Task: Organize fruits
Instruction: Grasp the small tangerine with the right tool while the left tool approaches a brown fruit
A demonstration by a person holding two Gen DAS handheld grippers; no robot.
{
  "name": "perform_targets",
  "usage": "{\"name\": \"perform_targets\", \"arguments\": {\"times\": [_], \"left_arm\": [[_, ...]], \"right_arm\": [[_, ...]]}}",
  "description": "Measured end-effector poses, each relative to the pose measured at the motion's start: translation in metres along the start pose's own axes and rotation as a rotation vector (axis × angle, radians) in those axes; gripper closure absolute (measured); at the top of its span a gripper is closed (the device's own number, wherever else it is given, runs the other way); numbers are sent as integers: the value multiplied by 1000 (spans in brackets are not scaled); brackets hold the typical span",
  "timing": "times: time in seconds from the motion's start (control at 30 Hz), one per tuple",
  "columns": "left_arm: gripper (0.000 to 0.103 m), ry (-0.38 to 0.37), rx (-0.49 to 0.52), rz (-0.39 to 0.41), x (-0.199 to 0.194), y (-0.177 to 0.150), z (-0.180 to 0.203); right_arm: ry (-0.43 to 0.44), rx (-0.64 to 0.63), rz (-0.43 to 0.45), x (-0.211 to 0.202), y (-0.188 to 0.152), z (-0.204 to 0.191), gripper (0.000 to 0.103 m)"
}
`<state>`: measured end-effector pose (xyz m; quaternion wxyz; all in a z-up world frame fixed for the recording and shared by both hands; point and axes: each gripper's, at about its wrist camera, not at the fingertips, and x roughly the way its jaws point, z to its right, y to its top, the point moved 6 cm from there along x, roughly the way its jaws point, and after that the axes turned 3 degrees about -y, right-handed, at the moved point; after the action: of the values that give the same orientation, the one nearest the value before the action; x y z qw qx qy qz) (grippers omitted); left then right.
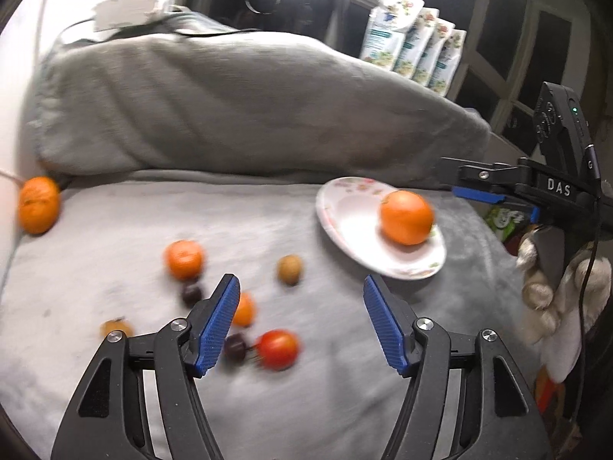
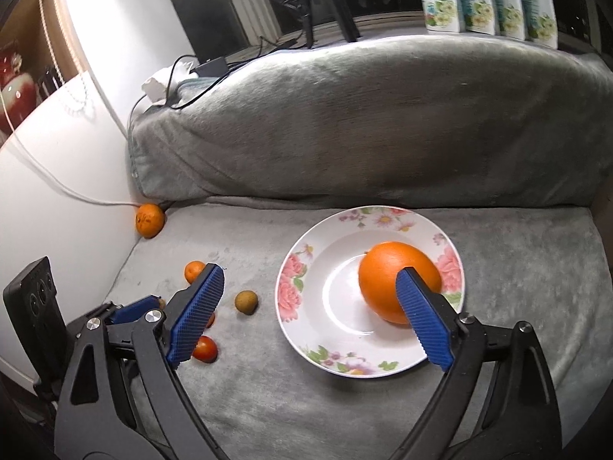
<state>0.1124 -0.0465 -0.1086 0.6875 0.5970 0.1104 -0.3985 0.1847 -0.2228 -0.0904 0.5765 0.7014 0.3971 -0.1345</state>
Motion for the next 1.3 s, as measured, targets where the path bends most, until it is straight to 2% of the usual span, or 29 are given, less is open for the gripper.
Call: {"name": "perform_targets", "arguments": {"times": [0.13, 0.37, 0.63, 0.7, 0.83, 0.9, 1.1, 1.3], "left_arm": [[36, 73, -13, 3, -15, -10, -29], [36, 157, -76, -9, -31, -27, -74], [37, 182, -164, -15, -35, -40, -109], [48, 172, -183, -21, -33, -42, -116], [53, 160, -200, -34, -28, -45, -121], [59, 154, -203, -42, -25, -45, -122], [62, 147, -214, -60, -19, -47, -126], [62, 146, -215, -71, -14, -48, -129]], "right_arm": [[18, -25, -15, 9, -2, -12, 10], [64, -94, -49, 27, -8, -42, 10], [112, -212, -112, 49, -25, -86, 11], [124, -234, -133, 55, -30, -95, 23], [143, -283, -196, 73, -42, -115, 36], [148, -295, -220, 81, -47, -121, 45], [153, -315, -287, 105, -58, -133, 54], [154, -322, -328, 119, -65, -138, 57]]}}
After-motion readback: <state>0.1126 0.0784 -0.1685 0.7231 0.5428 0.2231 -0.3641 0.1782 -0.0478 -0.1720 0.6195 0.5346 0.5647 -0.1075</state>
